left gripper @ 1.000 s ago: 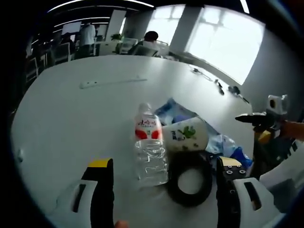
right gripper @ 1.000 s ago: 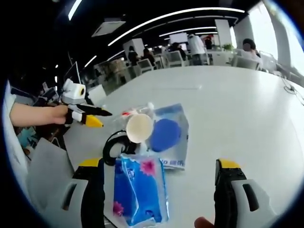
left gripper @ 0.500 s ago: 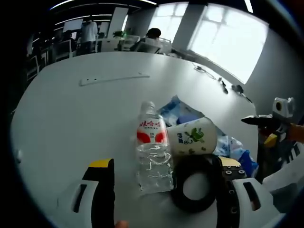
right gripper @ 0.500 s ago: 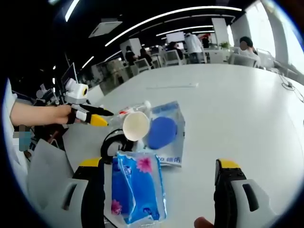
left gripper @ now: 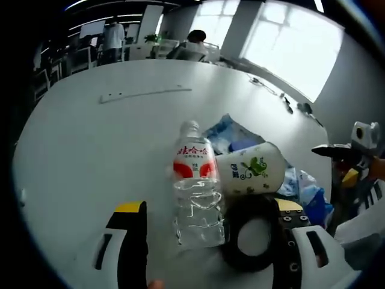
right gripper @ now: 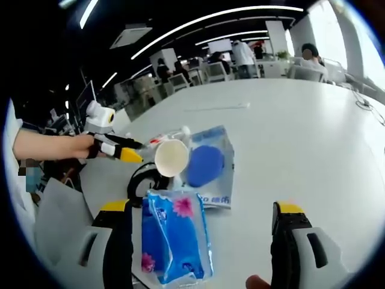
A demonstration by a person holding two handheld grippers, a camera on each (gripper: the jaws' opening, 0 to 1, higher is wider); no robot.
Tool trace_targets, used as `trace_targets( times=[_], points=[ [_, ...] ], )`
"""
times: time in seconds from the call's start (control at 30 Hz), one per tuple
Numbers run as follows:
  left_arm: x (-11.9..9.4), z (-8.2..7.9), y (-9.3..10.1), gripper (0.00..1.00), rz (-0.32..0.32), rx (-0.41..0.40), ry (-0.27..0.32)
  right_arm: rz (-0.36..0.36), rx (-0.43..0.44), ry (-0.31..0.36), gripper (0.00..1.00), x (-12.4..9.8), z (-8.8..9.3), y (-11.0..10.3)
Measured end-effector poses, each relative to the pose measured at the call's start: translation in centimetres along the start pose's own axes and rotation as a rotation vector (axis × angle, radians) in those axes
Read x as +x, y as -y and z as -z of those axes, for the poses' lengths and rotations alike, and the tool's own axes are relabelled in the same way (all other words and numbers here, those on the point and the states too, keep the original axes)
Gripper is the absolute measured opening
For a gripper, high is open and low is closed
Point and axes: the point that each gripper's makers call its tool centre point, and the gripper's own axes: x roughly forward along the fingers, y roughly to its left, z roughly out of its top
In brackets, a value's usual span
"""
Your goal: Arrange the tabletop items into an orderly group along one side of the table until the central work area is clear of visible clutter.
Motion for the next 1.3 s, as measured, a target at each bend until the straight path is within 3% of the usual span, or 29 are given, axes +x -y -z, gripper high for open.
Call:
trace_targets(
  times=[0.93, 1.3],
  points=[
    [1.9, 0.3, -0.2, 0.70, -0.026, -0.013, -0.026, -0.005, 0.050, 0.005, 0.94, 0.7, 0.2, -0.1],
    [1.7, 0.7, -0.8, 0.43, -0.039, -0.011, -0.045, -0.010, 0.055, -0.003, 0.94, 0.8, 0.7, -0.3]
  ],
)
